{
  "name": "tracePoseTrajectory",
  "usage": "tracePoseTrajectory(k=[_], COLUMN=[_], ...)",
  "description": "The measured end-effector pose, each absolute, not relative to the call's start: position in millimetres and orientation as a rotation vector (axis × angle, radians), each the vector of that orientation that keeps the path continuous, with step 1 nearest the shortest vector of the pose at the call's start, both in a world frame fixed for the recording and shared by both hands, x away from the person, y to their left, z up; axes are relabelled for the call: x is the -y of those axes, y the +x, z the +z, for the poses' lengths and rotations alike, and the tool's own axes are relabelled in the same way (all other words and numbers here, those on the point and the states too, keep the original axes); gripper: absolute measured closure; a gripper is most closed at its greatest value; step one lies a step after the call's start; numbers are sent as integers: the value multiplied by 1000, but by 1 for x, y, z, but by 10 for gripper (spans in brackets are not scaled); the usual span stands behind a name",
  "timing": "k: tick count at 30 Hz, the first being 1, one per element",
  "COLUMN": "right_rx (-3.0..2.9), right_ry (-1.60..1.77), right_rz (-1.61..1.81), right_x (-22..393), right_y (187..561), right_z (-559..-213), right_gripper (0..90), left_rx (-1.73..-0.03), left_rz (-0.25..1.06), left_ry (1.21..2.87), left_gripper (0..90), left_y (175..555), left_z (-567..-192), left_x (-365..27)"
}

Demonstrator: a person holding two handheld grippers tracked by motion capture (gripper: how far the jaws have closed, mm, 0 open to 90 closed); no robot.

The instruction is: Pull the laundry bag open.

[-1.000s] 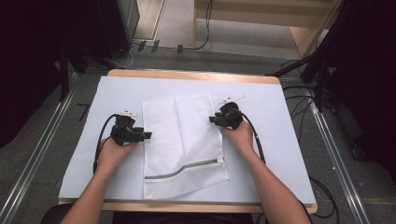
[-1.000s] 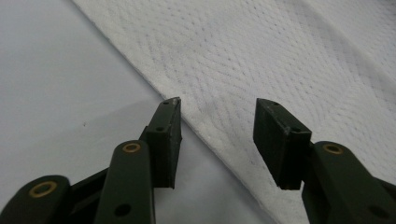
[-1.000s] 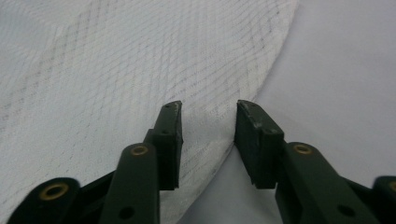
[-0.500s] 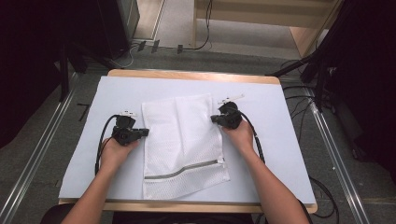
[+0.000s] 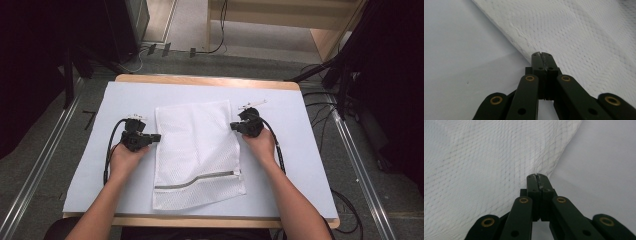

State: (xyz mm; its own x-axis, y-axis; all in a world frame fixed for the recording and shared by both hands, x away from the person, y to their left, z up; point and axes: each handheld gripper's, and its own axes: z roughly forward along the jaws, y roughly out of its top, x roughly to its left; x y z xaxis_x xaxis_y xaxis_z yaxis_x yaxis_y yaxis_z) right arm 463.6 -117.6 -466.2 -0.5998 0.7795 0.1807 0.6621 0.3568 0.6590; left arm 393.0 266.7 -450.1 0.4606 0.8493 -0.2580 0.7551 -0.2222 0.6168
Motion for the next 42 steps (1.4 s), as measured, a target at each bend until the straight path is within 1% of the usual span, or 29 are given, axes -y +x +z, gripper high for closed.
tracePoseTrajectory(k=[4,11,12,14,18,20,21,24,25,26,28,29,30,32,38,40,42], right_rx=[-2444,-2417,-2410,-2409,-2394,-2377,-2373,-2367,-2355,-2346,-2329,-2325,-2328,-2324,-2358,-2381,-2393], right_ry=[1331,1343,1342,1346,1351,1387,1411,1419,1431,1431,1423,1414,1403,1378,1343,1322,1307], right_rz=[1075,1093,1092,1095,1096,1134,1164,1139,1152,1156,1167,1171,1173,1188,1246,1250,1249], right_x=[119,119,120,122,124,127,129,132,134,136,139,140,141,144,148,146,144], right_y=[464,468,468,469,475,475,474,474,474,473,470,468,465,458,438,432,427], right_z=[-466,-463,-463,-463,-466,-467,-469,-470,-471,-470,-467,-465,-463,-457,-445,-442,-442], right_gripper=[900,900,900,900,900,900,886,773,755,720,682,678,677,691,853,884,889], left_rx=[-1328,-1307,-1296,-1310,-1318,-1319,-1315,-1306,-1302,-1298,-1282,-1275,-1253,-1233,-1183,-1172,-1161], left_rz=[214,227,234,207,230,213,220,260,255,256,252,245,242,255,210,187,187], left_ry=[2040,2061,2053,2034,2012,2008,2018,2026,2019,2020,2017,2013,2011,2026,2071,2058,2057], left_gripper=[900,900,900,900,900,900,900,900,884,846,783,741,722,676,585,558,530], left_y=[400,421,424,430,438,440,441,441,441,440,439,438,436,433,427,425,423], left_z=[-447,-439,-439,-440,-443,-444,-444,-445,-445,-444,-441,-439,-437,-435,-429,-427,-426], left_x=[-263,-256,-257,-259,-262,-263,-263,-262,-263,-263,-262,-261,-260,-255,-248,-247,-246])
